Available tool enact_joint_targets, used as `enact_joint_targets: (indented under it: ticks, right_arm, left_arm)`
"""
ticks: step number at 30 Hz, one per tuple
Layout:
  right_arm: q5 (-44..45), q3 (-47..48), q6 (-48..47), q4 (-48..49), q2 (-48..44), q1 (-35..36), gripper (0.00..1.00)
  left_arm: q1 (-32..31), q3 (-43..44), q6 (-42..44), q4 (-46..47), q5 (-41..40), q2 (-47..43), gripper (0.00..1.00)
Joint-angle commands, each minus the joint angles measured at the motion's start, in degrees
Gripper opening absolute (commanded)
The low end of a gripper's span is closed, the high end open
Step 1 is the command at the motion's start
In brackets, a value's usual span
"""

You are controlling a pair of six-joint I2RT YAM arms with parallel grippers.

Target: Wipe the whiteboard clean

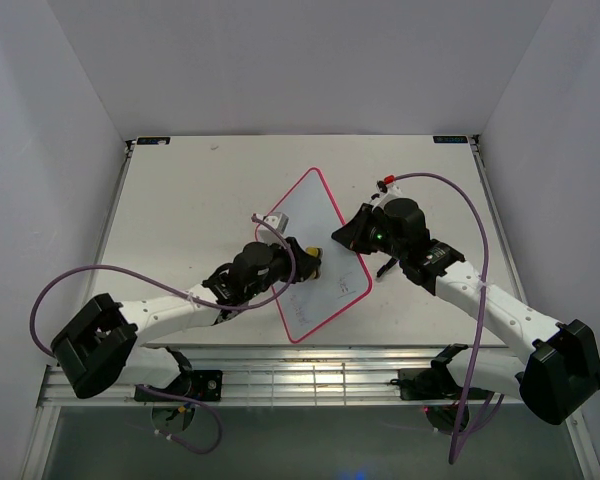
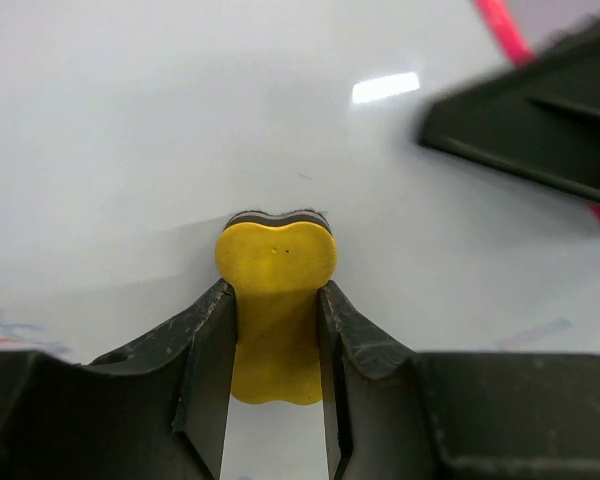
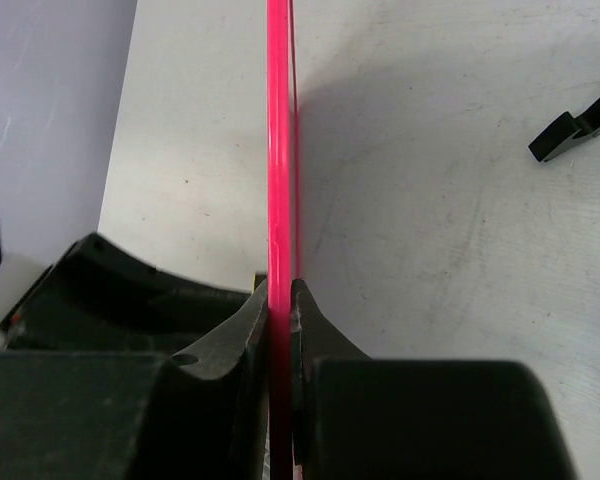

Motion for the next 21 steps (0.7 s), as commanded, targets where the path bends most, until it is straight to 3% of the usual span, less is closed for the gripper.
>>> enact_joint_targets:
  ticks: [1, 7, 14, 21]
  right_arm:
    - [-11.5, 4.7, 3.0, 14.3, -2.0, 4.3, 0.08]
    - [-11.5, 4.5, 3.0, 14.3, -1.8, 4.5, 0.08]
    - [-7.2, 6.2, 2.3, 11.1, -0.2, 4.5, 0.08]
    - [-5.1, 8.1, 2.1, 7.9, 0.1, 4.5, 0.08]
  left_arm:
    - [4.6, -2.9, 1.1, -6.3, 4.7, 4.6, 0.0]
    - [6.5, -1.2, 3.9, -3.0, 10.0, 4.4, 0.0]
    - [-6.0, -3.2, 10.8, 6.4, 10.0, 1.6, 0.0]
    - [-17.6, -2.8, 17.5, 8.0, 6.4, 0.0, 0.0]
